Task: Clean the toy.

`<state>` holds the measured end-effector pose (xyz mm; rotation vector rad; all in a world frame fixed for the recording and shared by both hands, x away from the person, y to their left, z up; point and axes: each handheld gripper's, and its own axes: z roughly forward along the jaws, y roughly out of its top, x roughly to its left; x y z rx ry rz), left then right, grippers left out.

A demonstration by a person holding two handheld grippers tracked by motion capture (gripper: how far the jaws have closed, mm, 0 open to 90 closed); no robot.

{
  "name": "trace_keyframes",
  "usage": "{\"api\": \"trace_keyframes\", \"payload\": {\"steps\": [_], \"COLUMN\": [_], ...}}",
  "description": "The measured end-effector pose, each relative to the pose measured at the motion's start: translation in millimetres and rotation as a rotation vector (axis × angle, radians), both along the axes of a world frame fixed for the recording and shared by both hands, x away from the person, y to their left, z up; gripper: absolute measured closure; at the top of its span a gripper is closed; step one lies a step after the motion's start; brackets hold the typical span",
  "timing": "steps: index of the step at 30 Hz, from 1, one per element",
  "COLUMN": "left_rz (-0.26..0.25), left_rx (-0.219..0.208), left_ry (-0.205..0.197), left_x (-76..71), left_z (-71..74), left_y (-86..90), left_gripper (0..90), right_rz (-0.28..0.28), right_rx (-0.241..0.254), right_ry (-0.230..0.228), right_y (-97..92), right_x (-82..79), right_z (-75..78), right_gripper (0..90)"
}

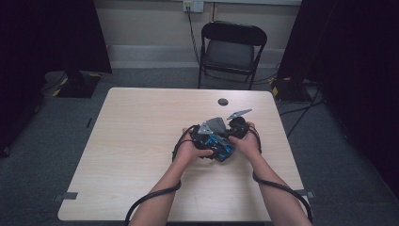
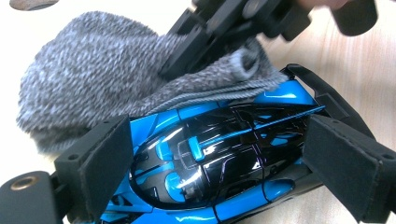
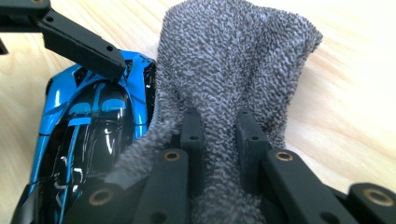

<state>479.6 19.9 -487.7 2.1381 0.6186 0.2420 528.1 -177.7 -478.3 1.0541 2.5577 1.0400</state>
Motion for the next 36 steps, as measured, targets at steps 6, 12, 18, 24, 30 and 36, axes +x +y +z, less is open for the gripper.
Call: {"api": "trace_keyframes", "payload": {"steps": [6, 12, 18, 24, 30, 36], "left_rz": [-0.003, -0.001, -0.002, -0.003, -0.003, -0.003], "left_rx": [0.009, 0.003, 0.003, -0.001, -0.006, -0.004], "left_ry": [0.007, 0.006, 0.007, 0.004, 0.002, 0.002], "left_x": [0.7, 0.4, 0.5, 0.7, 0.5, 0.4], "left_z": [1.1, 0.5, 0.6, 0.2, -0.2, -0.1], "left_y": [-1.0, -0.7, -0.6, 0.2, 0.4, 0.2], "left_gripper": [8.7, 8.8, 8.7, 8.9, 8.9, 9.0], "right_rz": [0.014, 0.026, 0.048, 0.078, 0.094, 0.103], "right_rx": [0.002, 0.015, 0.018, 0.021, 0.025, 0.028], "right_ry": [0.004, 0.004, 0.004, 0.007, 0.013, 0.013], "right_y": [2.6, -0.6, -6.4, -16.7, -27.7, -37.0], "right_x": [2.4, 1.0, 0.0, -2.9, -9.8, -17.2], "right_z": [-3.1, -4.1, -4.1, -3.9, -3.7, -3.8], "right_gripper": [75.8, 75.9, 75.9, 76.0, 76.0, 76.0]}}
